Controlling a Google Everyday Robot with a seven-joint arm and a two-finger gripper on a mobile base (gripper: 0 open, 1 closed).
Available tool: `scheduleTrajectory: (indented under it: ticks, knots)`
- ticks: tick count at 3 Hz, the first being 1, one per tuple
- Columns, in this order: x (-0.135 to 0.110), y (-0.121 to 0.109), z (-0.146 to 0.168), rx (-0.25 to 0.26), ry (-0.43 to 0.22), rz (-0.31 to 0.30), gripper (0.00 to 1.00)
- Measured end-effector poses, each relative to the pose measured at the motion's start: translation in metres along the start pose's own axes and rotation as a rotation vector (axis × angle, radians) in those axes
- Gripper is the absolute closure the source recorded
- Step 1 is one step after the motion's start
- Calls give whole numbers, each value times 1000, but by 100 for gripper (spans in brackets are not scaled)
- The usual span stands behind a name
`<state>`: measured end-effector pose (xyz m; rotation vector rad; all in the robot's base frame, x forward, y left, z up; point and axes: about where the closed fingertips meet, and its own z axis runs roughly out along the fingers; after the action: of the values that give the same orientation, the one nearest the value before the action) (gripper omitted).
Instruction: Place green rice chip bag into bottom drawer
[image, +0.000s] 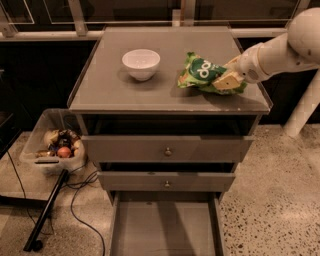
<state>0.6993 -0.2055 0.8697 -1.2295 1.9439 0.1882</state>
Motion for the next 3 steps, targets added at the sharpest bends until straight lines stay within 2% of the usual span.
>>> scheduleTrajectory:
  ticks: [1,2,3]
  knots:
    - [9,17,-29,19,-65,15,100]
    - [14,43,-58,30,-113,1,100]
    - [23,74,-90,47,-130,-15,100]
